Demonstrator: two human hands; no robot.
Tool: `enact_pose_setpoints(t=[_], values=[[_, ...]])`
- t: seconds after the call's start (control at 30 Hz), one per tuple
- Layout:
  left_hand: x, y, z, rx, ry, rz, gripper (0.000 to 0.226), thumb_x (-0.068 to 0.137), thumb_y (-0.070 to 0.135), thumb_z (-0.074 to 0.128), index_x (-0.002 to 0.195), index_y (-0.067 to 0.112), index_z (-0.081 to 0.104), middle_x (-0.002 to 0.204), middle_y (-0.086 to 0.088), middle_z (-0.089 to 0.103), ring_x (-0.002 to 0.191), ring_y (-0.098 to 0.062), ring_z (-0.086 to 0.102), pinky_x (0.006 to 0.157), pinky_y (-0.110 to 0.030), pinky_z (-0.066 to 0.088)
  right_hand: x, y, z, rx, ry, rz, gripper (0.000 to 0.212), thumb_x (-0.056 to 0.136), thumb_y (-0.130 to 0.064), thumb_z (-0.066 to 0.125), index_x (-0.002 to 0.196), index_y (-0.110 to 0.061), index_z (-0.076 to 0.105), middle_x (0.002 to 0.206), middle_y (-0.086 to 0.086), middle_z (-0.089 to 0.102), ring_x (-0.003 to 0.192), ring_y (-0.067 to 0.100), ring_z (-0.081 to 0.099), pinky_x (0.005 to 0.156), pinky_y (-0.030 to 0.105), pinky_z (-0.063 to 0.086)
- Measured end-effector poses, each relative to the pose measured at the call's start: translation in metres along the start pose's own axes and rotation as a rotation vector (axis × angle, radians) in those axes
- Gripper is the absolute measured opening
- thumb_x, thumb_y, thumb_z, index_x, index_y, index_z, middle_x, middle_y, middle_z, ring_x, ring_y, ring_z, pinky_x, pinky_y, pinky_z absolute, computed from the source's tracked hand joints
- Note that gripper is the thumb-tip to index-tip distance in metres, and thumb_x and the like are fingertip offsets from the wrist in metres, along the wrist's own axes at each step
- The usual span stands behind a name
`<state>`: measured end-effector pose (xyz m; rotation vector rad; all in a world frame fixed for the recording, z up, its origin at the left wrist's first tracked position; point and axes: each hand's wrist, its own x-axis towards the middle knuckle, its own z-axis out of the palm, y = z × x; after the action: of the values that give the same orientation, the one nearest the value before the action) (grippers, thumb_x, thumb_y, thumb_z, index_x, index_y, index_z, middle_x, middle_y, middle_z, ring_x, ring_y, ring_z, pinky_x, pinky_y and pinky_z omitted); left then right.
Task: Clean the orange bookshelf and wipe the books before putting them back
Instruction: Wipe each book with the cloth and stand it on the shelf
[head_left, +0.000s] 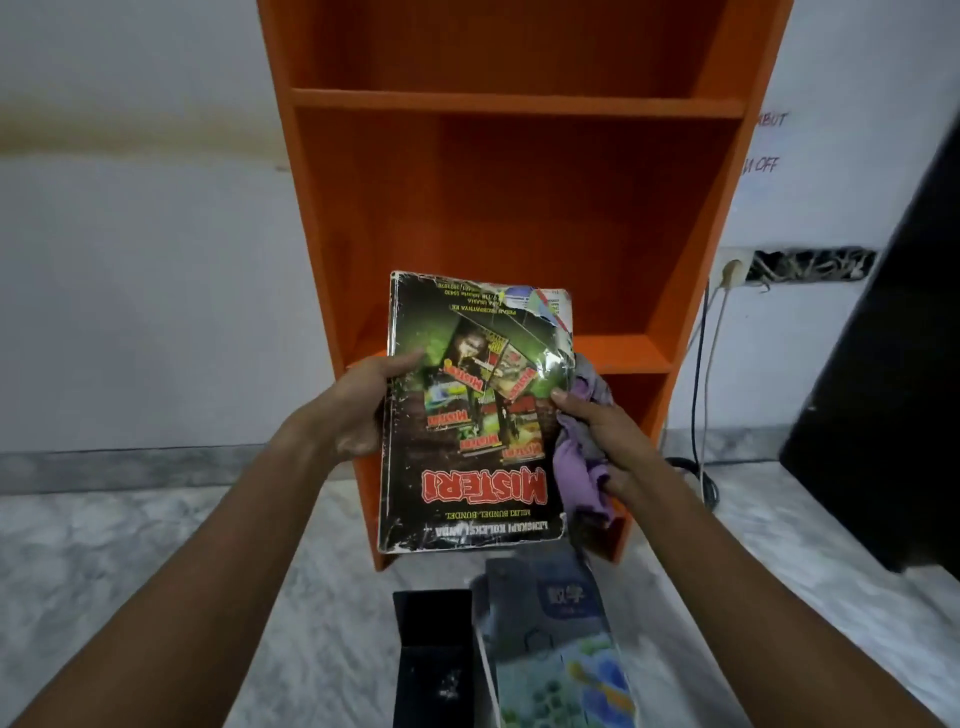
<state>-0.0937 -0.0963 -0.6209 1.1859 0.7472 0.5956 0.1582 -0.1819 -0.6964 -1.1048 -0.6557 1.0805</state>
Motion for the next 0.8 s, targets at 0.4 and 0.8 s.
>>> enact_pose_setpoints(t=[0.4, 0.8], values=[[0.019, 0.037, -0.040, 0.404, 0.191, 0.383, 0.043, 0.091, -0.008, 0.064, 0.122, 0.020, 0.059, 0.105, -0.006, 0.075, 0.094, -0.024, 0.075, 0.059, -0.034, 0.061, 0.076, -0.076, 0.062, -0.488, 0.263, -0.478, 0.014, 0.087, -0.016, 0.080, 0.092, -0.005, 0.073, 0.086, 0.008, 0.071, 0.078, 0.022, 0.064, 0.069, 0.035, 0.050], [0.111, 0.056, -0.042, 0.726, 0.939, 0.722, 0.020, 0.091, 0.004, 0.060, 0.104, 0.017, 0.053, 0.102, -0.003, 0.067, 0.094, -0.030, 0.066, 0.076, -0.043, 0.061, 0.141, -0.012, 0.139, -0.624, 0.197, -0.380, 0.024, 0.082, -0.028, 0.085, 0.078, -0.009, 0.070, 0.074, 0.007, 0.070, 0.070, 0.027, 0.064, 0.065, 0.044, 0.051]])
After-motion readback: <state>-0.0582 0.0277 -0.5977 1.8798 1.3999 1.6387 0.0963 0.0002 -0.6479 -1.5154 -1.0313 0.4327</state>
